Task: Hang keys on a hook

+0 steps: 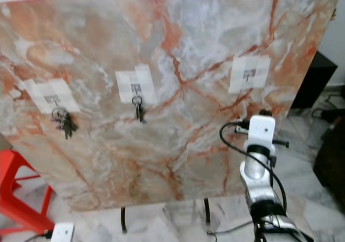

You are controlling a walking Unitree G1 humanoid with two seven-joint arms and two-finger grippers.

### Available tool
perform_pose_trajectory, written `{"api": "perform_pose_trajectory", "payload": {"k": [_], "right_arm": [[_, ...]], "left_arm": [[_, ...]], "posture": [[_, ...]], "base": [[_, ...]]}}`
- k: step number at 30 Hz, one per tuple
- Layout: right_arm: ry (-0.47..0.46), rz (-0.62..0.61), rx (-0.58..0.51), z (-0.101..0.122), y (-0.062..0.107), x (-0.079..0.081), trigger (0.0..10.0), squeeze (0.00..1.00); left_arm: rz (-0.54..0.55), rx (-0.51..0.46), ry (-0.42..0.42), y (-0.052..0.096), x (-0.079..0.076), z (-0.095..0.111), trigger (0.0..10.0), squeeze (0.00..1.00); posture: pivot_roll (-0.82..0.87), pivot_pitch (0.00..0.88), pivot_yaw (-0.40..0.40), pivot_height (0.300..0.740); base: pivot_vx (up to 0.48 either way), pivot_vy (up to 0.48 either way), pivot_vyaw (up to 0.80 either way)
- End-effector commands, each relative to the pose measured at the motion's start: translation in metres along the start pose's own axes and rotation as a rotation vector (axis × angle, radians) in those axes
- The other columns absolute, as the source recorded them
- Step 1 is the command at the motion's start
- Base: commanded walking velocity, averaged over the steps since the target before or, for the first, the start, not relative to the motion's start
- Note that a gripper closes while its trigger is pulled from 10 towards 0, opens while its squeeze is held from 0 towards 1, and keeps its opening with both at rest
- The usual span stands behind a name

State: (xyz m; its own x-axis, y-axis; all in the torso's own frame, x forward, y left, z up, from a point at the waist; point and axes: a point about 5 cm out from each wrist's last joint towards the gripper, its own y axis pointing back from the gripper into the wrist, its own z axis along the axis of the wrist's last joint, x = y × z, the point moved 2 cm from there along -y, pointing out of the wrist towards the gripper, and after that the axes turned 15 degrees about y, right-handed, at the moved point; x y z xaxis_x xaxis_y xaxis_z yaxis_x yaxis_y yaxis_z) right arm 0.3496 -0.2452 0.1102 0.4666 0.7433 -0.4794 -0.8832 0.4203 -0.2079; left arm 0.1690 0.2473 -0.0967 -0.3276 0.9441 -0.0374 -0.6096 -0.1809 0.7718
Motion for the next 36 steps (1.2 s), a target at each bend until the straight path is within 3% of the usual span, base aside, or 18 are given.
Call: {"api": "perform_pose_trajectory", "payload": {"k": [1, 12, 21, 24, 36], "right_arm": [[-0.015, -0.011, -0.014, 0.007, -0.003, 0.001, 10.0, 0.0], [-0.023, -0.008, 0.016, 0.004, 0.0, 0.004, 10.0, 0.0], [-0.07, -0.032, 0.131, -0.012, 0.001, 0.0, 10.0, 0.0], [-0.109, -0.029, 0.152, -0.014, 0.001, 0.001, 10.0, 0.0], [-0.112, 0.007, 0.153, -0.011, 0.0, 0.006, 10.0, 0.0]], "left_arm": [[0.01, 0.014, -0.002, 0.001, 0.003, -0.004, 10.0, 0.0], [0.008, 0.012, 0.013, 0.001, 0.003, -0.004, 10.0, 0.0], [0.009, 0.011, 0.022, 0.001, 0.003, -0.004, 10.0, 0.0], [0.009, 0.011, 0.025, 0.001, 0.003, -0.004, 10.0, 0.0], [0.01, 0.012, 0.03, 0.001, 0.003, -0.004, 10.0, 0.0]], "posture": [[0.1, 0.0, 0.001, 0.74], [0.1, 0.0, 0.001, 0.74], [0.1, 0.0, 0.002, 0.74], [0.1, 0.0, 0.002, 0.74], [0.1, 0.0, 0.001, 0.74]], "base": [[0.0, 0.0, 0.0], [0.0, 0.0, 0.0], [0.0, 0.0, 0.0], [0.0, 0.0, -0.8], [0.0, 0.0, -0.8]]}}
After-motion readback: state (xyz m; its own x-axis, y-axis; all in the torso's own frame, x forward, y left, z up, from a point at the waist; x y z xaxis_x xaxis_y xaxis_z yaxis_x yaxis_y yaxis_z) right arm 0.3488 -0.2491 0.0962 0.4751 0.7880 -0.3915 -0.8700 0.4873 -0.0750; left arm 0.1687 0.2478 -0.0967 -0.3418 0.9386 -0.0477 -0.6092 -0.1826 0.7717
